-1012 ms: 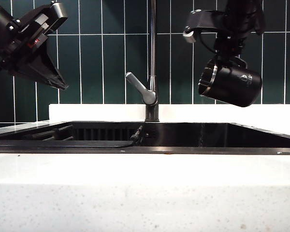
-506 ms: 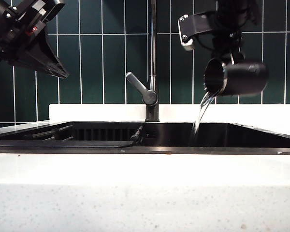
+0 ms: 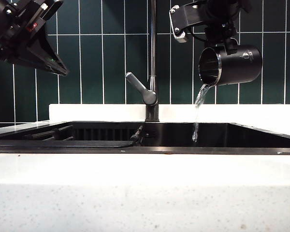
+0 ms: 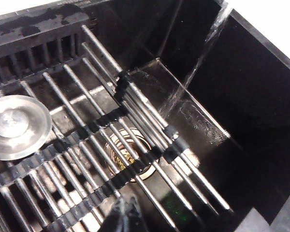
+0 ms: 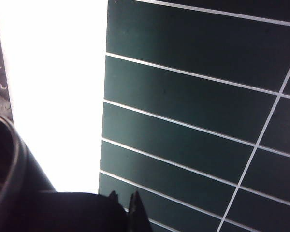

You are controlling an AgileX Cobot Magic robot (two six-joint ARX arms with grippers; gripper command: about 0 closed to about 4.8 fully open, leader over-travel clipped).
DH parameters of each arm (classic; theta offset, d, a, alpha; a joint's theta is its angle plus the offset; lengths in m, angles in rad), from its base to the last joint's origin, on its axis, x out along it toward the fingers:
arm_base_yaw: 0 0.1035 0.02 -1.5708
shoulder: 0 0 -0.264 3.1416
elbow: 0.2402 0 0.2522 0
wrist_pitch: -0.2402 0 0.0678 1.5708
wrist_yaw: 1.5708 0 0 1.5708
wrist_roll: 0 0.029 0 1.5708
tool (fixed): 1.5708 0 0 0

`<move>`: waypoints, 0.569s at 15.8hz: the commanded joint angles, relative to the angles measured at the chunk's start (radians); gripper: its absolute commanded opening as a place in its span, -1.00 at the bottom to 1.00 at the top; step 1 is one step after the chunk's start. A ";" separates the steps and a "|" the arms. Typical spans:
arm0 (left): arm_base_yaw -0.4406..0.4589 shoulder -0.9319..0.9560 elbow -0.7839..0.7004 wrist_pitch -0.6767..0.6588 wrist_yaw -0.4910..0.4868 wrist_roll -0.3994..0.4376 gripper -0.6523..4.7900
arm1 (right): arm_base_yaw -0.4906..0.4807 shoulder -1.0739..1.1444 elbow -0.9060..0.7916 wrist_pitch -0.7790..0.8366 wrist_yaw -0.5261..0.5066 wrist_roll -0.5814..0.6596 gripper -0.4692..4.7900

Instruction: Pick up the mug next to the sink, go to the faucet to get some water, pour the water into the sink, and finally put the mug back to its place.

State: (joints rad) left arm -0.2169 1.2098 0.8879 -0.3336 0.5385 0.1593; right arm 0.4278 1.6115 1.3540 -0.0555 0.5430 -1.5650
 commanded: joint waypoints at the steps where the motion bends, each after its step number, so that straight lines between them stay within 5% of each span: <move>1: -0.001 -0.006 0.001 0.008 0.008 -0.022 -0.78 | 0.003 -0.019 0.007 0.023 0.035 -0.006 -0.83; 6: -0.001 -0.006 0.001 0.007 0.008 -0.022 -0.78 | 0.003 -0.042 0.007 0.022 0.031 -0.005 -0.82; 9: -0.001 -0.006 0.001 0.007 0.008 -0.022 -0.78 | 0.002 -0.042 0.007 0.031 0.032 0.151 -0.82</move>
State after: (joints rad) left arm -0.2169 1.2095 0.8879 -0.3336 0.5392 0.1383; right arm 0.4286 1.5776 1.3540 -0.0586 0.5671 -1.4868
